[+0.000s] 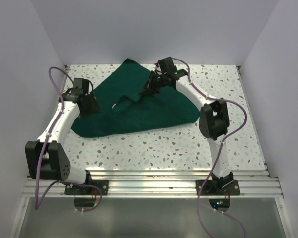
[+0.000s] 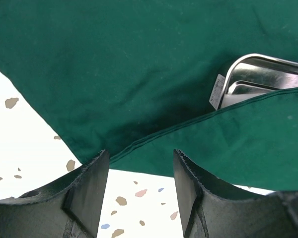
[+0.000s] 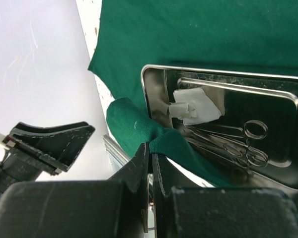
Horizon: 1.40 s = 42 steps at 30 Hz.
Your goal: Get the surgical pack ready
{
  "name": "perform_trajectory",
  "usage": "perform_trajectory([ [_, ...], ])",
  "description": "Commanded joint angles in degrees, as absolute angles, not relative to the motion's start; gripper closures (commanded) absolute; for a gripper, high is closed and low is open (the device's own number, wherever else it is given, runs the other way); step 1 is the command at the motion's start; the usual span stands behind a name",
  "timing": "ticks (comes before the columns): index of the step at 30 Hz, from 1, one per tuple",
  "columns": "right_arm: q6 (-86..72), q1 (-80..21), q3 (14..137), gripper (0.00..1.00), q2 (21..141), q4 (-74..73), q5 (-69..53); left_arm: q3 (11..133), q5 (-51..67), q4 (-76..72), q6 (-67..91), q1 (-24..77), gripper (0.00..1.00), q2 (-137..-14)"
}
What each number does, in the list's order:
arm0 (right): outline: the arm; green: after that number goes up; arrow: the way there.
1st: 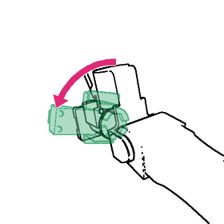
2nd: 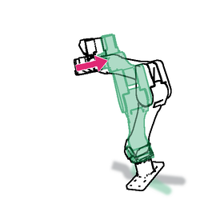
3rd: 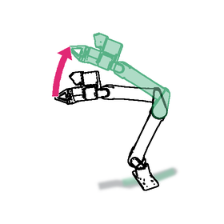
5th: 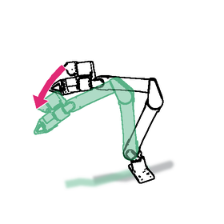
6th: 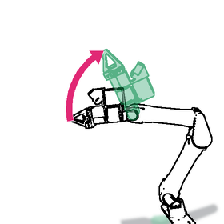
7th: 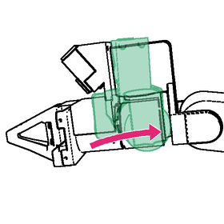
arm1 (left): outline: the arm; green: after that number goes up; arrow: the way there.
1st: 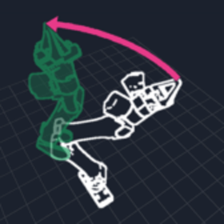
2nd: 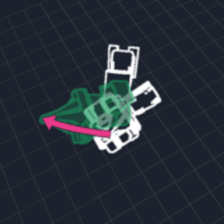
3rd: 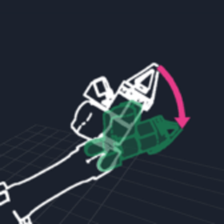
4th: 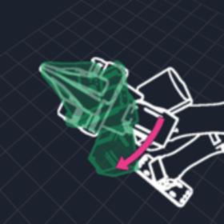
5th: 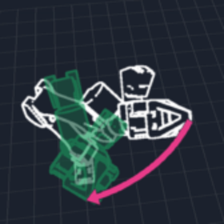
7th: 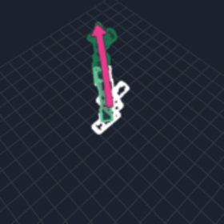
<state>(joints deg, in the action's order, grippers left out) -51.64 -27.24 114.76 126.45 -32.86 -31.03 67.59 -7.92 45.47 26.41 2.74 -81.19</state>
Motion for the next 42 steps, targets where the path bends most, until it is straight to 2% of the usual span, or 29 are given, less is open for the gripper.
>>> perform_trajectory([
  [1, -52.73, -26.46, 119.00, 1.00, 127.35, -32.34, -31.47, 68.38, -9.05, 42.54, 24.08, 2.64, 0.42, -83.32],
  [20, -53.17, -24.52, 132.36, 1.00, 140.80, -30.85, -33.22, 69.52, -8.61, 42.19, 22.32, 2.64, 0.42, -86.92],
  [42, -54.41, -23.38, 136.76, 0.93, 150.73, -27.16, -34.63, 70.84, -5.54, 41.40, 23.29, 2.55, 0.42, -91.76],
])
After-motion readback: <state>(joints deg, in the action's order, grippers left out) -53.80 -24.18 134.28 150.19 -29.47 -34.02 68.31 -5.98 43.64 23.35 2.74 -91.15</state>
